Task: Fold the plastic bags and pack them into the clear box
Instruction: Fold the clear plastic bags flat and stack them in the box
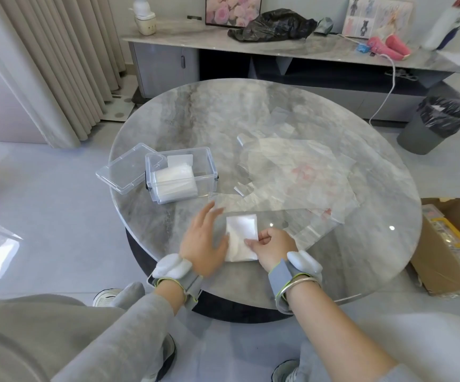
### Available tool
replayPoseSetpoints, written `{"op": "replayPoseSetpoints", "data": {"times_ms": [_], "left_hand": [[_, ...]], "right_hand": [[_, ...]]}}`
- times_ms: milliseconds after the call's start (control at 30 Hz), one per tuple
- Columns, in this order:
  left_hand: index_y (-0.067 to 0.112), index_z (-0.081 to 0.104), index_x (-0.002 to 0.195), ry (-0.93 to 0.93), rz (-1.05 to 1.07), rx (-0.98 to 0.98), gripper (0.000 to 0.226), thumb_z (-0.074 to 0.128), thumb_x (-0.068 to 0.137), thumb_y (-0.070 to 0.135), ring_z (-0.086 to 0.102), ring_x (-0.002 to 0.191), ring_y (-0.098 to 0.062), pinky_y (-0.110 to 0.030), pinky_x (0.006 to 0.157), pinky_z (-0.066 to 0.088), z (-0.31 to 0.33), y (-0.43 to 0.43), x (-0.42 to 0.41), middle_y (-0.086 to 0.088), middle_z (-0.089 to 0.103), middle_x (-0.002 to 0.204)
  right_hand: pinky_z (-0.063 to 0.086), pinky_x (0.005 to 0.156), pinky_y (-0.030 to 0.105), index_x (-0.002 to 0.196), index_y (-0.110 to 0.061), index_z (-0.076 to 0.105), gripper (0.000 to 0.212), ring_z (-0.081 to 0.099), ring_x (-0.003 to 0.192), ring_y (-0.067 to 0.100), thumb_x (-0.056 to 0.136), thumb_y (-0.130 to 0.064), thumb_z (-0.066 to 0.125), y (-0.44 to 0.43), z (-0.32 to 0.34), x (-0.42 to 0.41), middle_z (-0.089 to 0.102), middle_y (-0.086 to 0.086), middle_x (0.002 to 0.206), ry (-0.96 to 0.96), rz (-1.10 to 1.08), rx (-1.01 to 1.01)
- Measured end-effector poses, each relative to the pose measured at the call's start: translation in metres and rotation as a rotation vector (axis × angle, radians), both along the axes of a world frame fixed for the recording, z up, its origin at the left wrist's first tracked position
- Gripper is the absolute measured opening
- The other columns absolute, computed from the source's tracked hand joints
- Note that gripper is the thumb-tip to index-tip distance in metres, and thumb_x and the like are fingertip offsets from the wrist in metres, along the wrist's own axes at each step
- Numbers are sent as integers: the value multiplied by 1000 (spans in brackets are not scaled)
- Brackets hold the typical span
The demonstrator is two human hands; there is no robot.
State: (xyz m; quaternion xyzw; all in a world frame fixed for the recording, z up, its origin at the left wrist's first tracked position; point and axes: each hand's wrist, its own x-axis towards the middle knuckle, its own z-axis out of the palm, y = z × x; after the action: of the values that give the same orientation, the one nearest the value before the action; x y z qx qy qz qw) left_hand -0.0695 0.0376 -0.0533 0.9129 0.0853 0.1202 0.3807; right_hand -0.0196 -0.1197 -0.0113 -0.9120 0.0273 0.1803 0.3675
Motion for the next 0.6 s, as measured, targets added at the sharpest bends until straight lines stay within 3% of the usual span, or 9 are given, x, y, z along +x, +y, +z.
{"op": "replayPoseSetpoints", "data": {"times_ms": [67,133,233,400,500,567,600], "left_hand": [[21,44,137,159,170,-264,57,68,88,34,60,103,-12,-36,89,53,15,8,5,6,56,131],[19,59,123,332,212,-497,52,74,82,46,64,89,-8,-29,78,56,25,19,7,8,68,112],[18,75,102,476,164,-732,33,79,78,41,57,63,-2,-14,51,44,33,31,1,5,73,90],[11,74,93,448,172,-818,20,81,78,21,61,61,-2,-17,56,43,31,27,-2,3,70,77],[8,73,97,406,181,-807,22,80,79,20,62,61,1,-16,57,44,33,25,-3,3,70,75],[12,73,95,374,186,-705,19,80,80,23,62,64,-1,-16,59,48,35,24,-1,5,68,75],[18,73,95,329,207,-565,17,78,81,26,62,69,-4,-20,65,51,35,27,1,7,68,78]], "right_hand": [[47,68,26,78,-24,62,17,62,72,15,80,-35,75,3,6,0,63,-11,71,-29,-6,70],[47,68,25,76,-24,61,18,61,71,13,79,-34,77,5,10,-1,62,-11,70,-31,-1,115],[47,68,24,74,-25,62,19,62,73,14,77,-33,79,6,12,-3,64,-9,72,-15,33,142],[44,69,22,77,-24,64,17,61,75,13,76,-32,79,4,9,-2,64,-10,73,-7,42,120],[44,71,22,73,-26,63,16,62,77,15,78,-26,78,4,8,1,62,-11,70,25,13,179],[43,67,21,74,-25,63,15,61,74,14,79,-22,77,3,8,2,62,-11,67,17,17,179],[42,64,21,76,-23,65,13,60,72,13,80,-22,76,3,9,2,61,-12,66,-7,22,159]]}}
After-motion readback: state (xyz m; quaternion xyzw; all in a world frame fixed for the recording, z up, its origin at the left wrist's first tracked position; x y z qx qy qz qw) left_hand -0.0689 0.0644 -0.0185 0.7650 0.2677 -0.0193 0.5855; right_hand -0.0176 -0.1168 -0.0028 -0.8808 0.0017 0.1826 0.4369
